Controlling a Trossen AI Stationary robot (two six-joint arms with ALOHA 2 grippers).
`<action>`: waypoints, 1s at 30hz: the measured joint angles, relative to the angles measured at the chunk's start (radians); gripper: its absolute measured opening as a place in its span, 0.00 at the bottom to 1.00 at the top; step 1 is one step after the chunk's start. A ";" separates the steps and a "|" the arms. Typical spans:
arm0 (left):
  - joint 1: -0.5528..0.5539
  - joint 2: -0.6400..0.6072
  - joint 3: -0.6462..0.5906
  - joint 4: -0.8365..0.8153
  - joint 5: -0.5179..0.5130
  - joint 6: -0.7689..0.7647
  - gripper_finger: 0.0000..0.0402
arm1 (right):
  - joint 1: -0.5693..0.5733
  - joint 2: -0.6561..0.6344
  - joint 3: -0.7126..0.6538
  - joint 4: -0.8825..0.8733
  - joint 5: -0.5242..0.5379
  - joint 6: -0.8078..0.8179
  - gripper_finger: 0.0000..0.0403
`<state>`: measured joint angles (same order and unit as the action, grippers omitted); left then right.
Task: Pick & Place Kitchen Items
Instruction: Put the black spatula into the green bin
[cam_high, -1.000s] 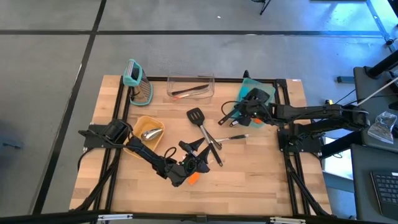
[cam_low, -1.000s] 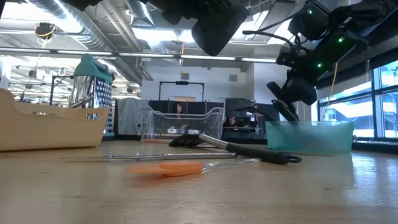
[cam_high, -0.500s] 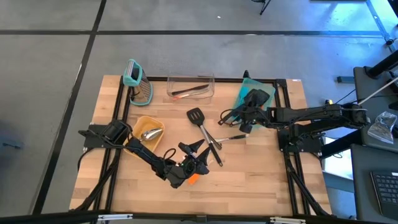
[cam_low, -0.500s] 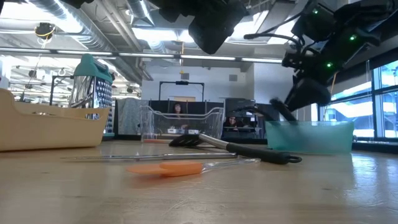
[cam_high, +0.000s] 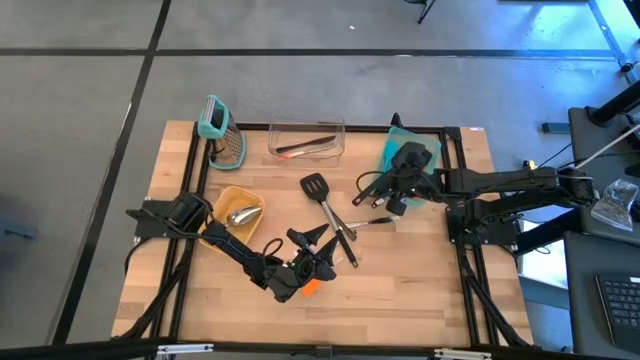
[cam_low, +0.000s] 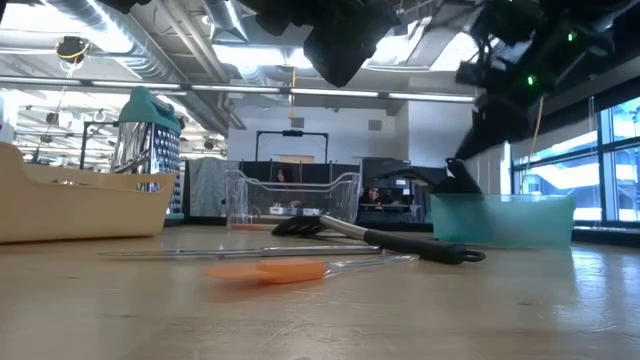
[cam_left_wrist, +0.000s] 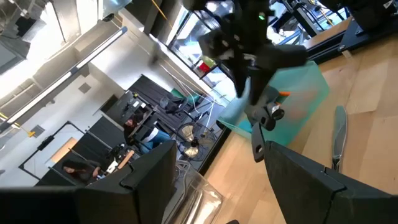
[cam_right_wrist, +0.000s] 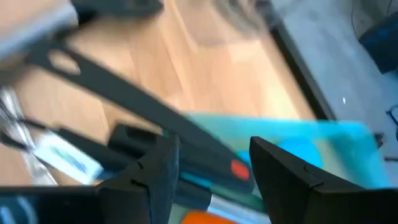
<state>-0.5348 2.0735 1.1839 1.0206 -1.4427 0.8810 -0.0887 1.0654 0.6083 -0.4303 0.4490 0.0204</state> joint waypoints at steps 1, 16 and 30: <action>0.000 0.000 0.000 0.000 0.000 0.000 0.60 | 0.006 -0.008 0.016 -0.004 0.002 0.000 0.49; -0.014 0.000 0.000 0.000 0.001 0.003 0.60 | 0.149 -0.067 0.190 -0.010 -0.268 0.144 0.49; -0.014 0.000 0.000 0.008 0.002 0.003 0.60 | 0.170 -0.066 0.191 -0.214 0.214 0.656 0.49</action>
<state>-0.5484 2.0735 1.1843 1.0283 -1.4408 0.8843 0.0817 0.9995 0.7995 -0.6444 0.6625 0.6768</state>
